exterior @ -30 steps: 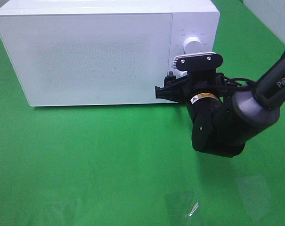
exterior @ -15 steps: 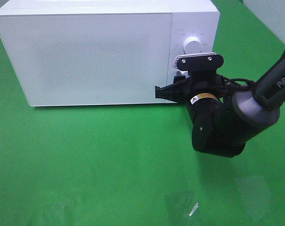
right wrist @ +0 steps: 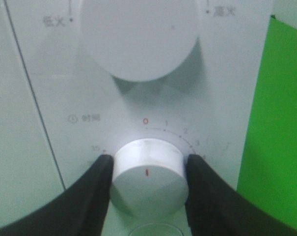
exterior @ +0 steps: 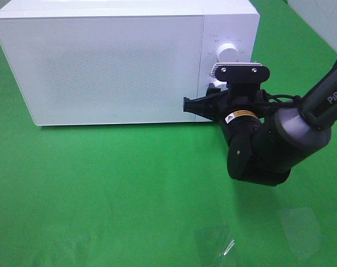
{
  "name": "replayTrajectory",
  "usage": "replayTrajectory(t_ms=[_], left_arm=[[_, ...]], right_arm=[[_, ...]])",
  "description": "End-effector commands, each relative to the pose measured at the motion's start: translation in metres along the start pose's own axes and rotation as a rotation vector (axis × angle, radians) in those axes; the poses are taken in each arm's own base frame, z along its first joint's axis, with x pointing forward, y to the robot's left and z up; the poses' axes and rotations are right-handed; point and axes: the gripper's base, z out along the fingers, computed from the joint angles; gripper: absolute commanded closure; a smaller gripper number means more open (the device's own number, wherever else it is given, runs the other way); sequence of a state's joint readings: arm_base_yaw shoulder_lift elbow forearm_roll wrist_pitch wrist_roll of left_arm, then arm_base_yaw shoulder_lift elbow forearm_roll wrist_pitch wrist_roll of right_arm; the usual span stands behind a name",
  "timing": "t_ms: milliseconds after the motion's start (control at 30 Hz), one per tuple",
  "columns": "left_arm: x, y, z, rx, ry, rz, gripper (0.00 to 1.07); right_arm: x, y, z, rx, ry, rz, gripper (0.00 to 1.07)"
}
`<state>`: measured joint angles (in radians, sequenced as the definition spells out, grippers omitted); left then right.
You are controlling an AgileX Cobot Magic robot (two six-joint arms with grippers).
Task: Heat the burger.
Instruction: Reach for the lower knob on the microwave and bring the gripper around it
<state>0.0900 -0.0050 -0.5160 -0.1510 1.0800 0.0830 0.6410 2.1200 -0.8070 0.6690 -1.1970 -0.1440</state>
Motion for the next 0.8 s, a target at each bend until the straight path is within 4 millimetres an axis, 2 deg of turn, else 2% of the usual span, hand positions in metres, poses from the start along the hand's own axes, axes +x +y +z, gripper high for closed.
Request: replayTrajectory(t_ms=[33, 67, 133, 167, 200, 233, 267, 300, 333, 367, 567, 600, 633, 700, 800], left_arm=[[-0.0001, -0.0002, -0.0024, -0.004, -0.03, 0.001, 0.08], [-0.0001, -0.0002, -0.0024, -0.004, -0.03, 0.001, 0.08], [-0.0001, -0.0002, -0.0024, -0.004, -0.03, 0.001, 0.08], [-0.0001, -0.0002, -0.0024, -0.004, -0.03, 0.001, 0.08], [-0.0001, -0.0002, -0.0024, -0.004, -0.03, 0.001, 0.08], [-0.0001, -0.0002, -0.0024, -0.004, -0.03, 0.001, 0.08], [-0.0001, -0.0002, -0.0024, -0.004, -0.03, 0.001, 0.08], [-0.0001, -0.0002, -0.0024, -0.004, -0.03, 0.001, 0.08], [-0.0001, -0.0002, -0.0024, -0.004, -0.03, 0.001, 0.08], [-0.0001, -0.0002, -0.0024, -0.004, -0.03, 0.001, 0.08], [-0.0001, -0.0002, -0.0024, -0.004, -0.03, 0.001, 0.08], [-0.0001, -0.0002, -0.0024, -0.004, -0.03, 0.001, 0.08], [-0.0001, -0.0002, -0.0024, -0.004, -0.03, 0.001, 0.08], [-0.0001, -0.0002, -0.0024, -0.004, -0.03, 0.001, 0.08], [-0.0001, -0.0002, -0.0024, -0.004, -0.03, 0.001, 0.08]], right_arm=[[-0.0263, 0.0078, 0.0036, -0.076, -0.241, 0.096, 1.04], [-0.0263, 0.0081, 0.0036, -0.092, -0.237, 0.193, 1.04], [-0.0263, 0.0078, 0.0036, -0.095, -0.235, 0.248, 1.03], [-0.0264, 0.0069, 0.0036, -0.1, -0.233, 0.367, 1.03], [-0.0264, 0.0069, 0.0036, -0.1, -0.233, 0.367, 1.03], [-0.0269, 0.0052, 0.0036, -0.099, -0.237, 0.504, 1.03], [-0.0269, 0.0052, 0.0036, -0.099, -0.237, 0.504, 1.03], [-0.0286, 0.005, 0.0032, -0.119, -0.25, 0.636, 1.03], [-0.0286, 0.005, 0.0032, -0.119, -0.25, 0.636, 1.03], [-0.0287, 0.005, 0.0033, -0.132, -0.246, 0.74, 1.03], [-0.0285, 0.0032, 0.0034, -0.14, -0.241, 0.949, 1.03], [-0.0284, 0.0027, 0.0035, -0.148, -0.238, 1.059, 1.03], [-0.0284, 0.0027, 0.0035, -0.148, -0.238, 1.059, 1.03], [-0.0283, 0.0018, 0.0035, -0.156, -0.235, 1.188, 1.03], [-0.0281, 0.0008, 0.0035, -0.152, -0.238, 1.235, 1.03]])
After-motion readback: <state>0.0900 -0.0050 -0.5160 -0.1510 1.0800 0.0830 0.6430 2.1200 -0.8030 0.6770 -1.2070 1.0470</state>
